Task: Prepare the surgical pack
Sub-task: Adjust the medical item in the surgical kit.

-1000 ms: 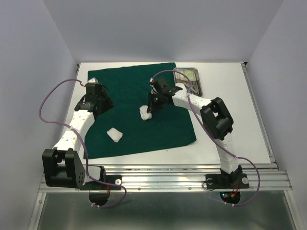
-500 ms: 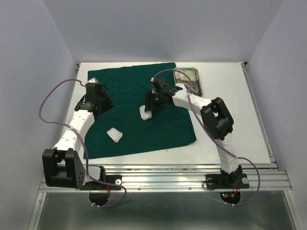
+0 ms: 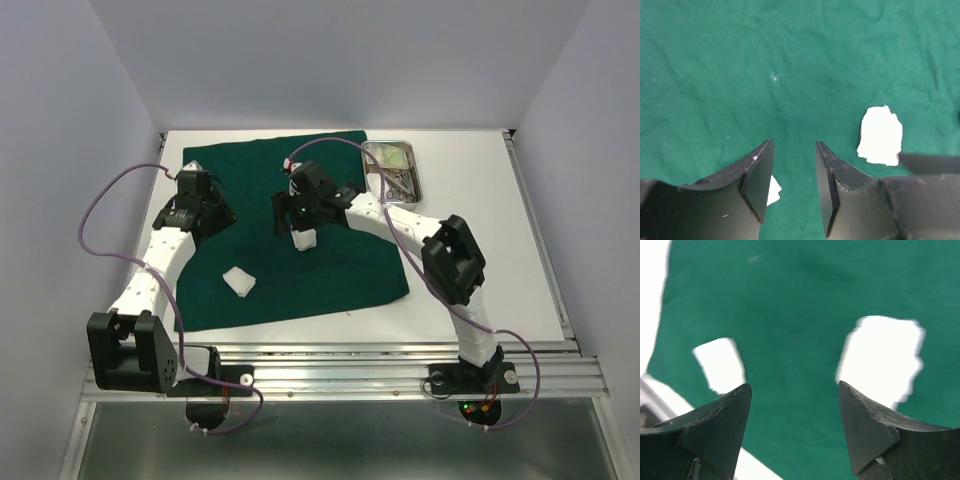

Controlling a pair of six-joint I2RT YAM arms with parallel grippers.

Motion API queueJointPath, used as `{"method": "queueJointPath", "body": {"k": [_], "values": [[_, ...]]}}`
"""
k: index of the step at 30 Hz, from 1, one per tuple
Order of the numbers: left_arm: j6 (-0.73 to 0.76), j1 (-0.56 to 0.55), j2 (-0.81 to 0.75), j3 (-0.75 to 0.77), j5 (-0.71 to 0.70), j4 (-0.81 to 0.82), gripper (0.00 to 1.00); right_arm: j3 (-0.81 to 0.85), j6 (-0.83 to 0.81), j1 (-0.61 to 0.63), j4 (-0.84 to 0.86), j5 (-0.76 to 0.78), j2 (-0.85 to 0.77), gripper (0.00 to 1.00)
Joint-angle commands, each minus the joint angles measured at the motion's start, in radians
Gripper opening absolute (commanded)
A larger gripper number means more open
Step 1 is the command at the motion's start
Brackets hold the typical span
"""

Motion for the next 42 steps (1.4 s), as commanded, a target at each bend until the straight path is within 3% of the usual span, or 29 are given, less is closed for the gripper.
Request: {"method": "queueJointPath", "body": {"k": [1,8,14,19,42], "values": [[0.0,0.012,-0.048,0.1,-0.026,-0.051,0.49,0.062,-0.011,0.036,0.007,-0.041,0.014,0.75],[-0.04,0.029,-0.1,0.161,-0.024,-0.103,0.49,0.15,0.007,0.107,0.004,-0.124,0.118,0.73],[-0.063,0.063,-0.137,0.195,-0.06,-0.137,0.5,0.134,0.068,0.148,0.085,-0.237,0.178,0.65],[-0.046,0.072,-0.131,0.221,-0.041,-0.146,0.5,0.147,0.097,0.169,0.102,-0.279,0.245,0.65],[-0.038,0.072,-0.128,0.229,-0.037,-0.131,0.5,0.337,0.124,0.227,0.028,-0.3,0.445,0.65]]}}
